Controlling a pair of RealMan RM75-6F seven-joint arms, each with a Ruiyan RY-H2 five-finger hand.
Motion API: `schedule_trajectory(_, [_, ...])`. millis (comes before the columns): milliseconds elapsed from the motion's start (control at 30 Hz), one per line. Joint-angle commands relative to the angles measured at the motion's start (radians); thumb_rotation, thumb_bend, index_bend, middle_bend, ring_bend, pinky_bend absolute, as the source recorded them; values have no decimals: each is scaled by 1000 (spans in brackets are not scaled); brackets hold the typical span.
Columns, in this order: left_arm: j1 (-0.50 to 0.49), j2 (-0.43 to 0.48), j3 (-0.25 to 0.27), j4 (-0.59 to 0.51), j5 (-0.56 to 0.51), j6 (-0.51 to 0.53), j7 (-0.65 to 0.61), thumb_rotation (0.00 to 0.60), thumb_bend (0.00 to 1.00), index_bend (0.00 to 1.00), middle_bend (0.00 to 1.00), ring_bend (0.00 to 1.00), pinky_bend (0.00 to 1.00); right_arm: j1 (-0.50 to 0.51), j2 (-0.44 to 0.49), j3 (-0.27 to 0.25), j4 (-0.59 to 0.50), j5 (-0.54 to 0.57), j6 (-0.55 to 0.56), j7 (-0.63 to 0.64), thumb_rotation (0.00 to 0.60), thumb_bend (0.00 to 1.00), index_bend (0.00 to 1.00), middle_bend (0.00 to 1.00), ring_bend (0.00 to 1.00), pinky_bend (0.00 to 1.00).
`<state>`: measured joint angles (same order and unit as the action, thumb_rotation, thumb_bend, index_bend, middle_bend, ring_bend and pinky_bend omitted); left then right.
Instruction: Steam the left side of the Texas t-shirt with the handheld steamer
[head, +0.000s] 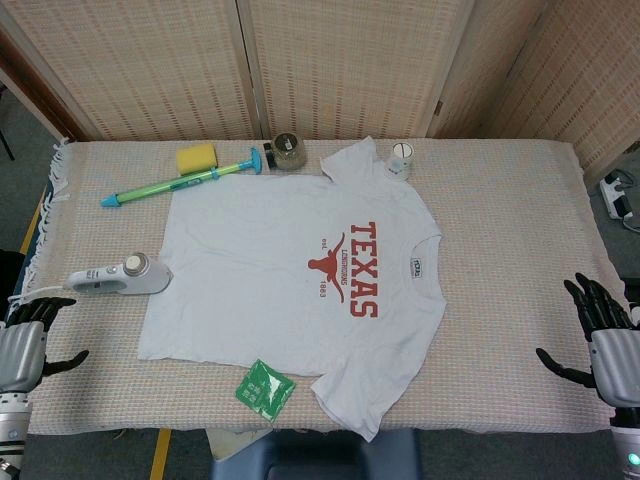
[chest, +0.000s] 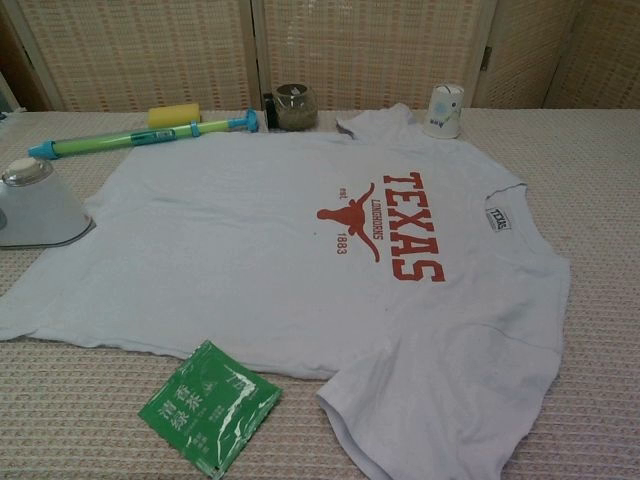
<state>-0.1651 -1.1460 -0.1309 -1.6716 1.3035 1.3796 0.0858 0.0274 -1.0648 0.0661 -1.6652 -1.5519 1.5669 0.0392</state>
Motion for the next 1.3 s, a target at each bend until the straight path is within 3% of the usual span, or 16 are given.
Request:
schedule_trajectory(33, [-80,-29,-53,43,-30,-89,-29,600,156,291,281,189,199,8,7,6,-9,-7,-2,-9,495,155,0,0,0,148])
schedule_trajectory(167, [-179,-67,-93,95,-92,-209,28,600,157,258,235,156,200,15,11,8,-18,-15,-5,-14,493,154,0,0,0,148])
schedule_trajectory(367, [-283,-145,-133,200,-219,-303,165,600,156,207,166,87,178,10,21,5,-27,-17,1,-21,494,155,0,0,0,149])
schedule_trajectory(700, [-359,-234,-134,380,-378,-417,226,600,155,192,146,72,159,-3,30,5,-25,2,9,-12,495,154,0,0,0,148])
schedule_trajectory(1100, [-390,-306,-134,551,-414,-443,200,600,179,271,209,124,167,5,27,5,-37,10,-11,-29,496,154,0,0,0,148])
schedule_trajectory(1300, [-395,-341,-128,644,-391,-444,166,600,239,347,279,176,195,8,26,5,-44,15,-19,-40,496,154,0,0,0,148])
